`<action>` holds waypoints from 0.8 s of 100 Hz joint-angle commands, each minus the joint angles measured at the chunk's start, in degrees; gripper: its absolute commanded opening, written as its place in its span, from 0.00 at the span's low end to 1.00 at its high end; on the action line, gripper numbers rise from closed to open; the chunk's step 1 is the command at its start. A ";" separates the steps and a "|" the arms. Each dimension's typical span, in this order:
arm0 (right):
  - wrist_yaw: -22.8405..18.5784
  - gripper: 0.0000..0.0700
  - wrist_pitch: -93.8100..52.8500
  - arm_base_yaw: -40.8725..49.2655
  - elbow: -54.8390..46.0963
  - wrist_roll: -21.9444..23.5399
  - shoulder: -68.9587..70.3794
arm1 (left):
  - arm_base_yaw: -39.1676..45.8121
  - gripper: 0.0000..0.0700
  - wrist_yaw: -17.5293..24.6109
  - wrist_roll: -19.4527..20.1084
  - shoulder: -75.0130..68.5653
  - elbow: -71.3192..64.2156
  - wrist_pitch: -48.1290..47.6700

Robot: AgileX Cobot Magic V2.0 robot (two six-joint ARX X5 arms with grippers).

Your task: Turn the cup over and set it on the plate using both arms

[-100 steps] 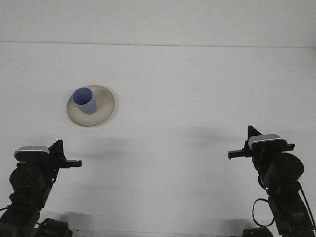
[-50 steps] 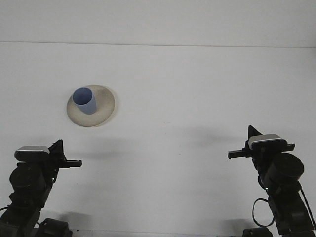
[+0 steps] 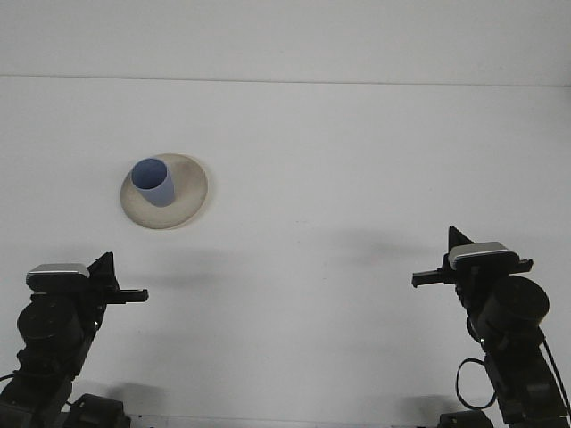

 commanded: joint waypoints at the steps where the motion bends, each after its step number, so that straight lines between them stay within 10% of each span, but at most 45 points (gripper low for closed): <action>1: 0.17 0.00 0.63 0.09 0.20 -0.17 0.11 | -0.04 0.01 -1.03 2.21 -0.24 0.96 0.76; 22: 0.17 0.00 0.63 0.09 0.20 -0.17 0.11 | 0.07 0.01 -1.42 7.89 -3.48 -1.27 6.12; 80: 0.17 0.00 0.70 0.09 0.20 -0.17 0.13 | 2.64 0.01 -1.38 6.67 -27.47 -32.50 29.81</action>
